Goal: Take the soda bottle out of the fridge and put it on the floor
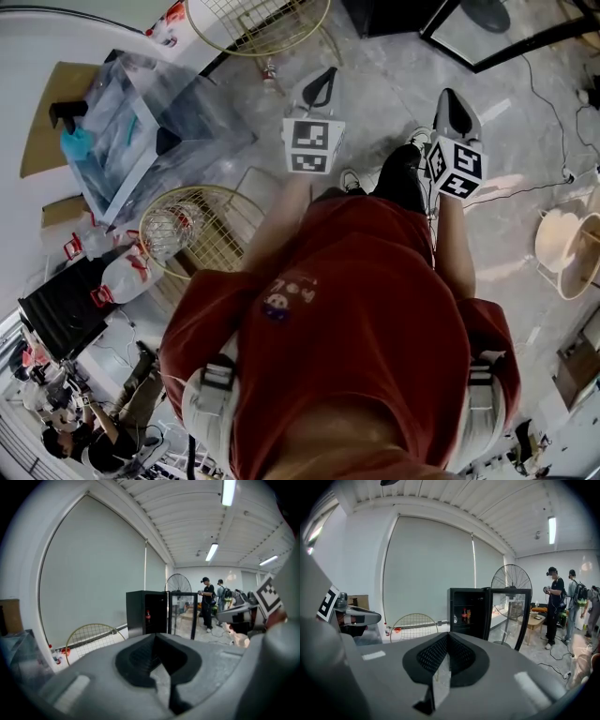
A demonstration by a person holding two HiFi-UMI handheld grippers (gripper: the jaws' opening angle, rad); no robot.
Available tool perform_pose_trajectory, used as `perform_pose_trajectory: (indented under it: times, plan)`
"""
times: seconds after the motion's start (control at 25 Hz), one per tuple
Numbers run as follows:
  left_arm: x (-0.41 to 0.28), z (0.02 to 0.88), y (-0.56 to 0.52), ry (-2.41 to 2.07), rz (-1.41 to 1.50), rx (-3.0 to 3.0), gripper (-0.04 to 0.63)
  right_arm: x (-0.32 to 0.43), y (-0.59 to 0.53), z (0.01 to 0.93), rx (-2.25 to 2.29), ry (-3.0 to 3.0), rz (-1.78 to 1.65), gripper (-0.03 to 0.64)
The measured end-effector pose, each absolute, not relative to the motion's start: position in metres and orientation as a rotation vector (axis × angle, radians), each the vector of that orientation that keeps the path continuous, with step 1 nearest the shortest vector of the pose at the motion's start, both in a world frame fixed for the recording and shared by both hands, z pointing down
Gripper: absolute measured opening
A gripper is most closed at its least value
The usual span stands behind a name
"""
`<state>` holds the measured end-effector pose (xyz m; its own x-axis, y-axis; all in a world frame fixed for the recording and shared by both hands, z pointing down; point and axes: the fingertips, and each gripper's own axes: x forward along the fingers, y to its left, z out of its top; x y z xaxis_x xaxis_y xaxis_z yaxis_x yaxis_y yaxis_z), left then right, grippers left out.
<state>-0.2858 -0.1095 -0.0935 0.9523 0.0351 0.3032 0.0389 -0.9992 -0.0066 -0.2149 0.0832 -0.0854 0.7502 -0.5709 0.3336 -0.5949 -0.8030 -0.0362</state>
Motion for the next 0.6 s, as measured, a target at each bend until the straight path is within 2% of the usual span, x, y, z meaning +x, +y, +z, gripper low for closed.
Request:
perform_pose_trajectory:
  times: [0.32,0.6]
  plan:
    - [-0.242,-0.090,-0.105,-0.072,-0.500,-3.082,0.000,-0.173,0.081,-0.079,2.886,-0.977,0.523,0.000]
    - [-0.179,-0.089,-0.087,-0.081,-0.518,-3.055,0.000,-0.106,0.095,-0.074,2.909,-0.987,0.535,0.000]
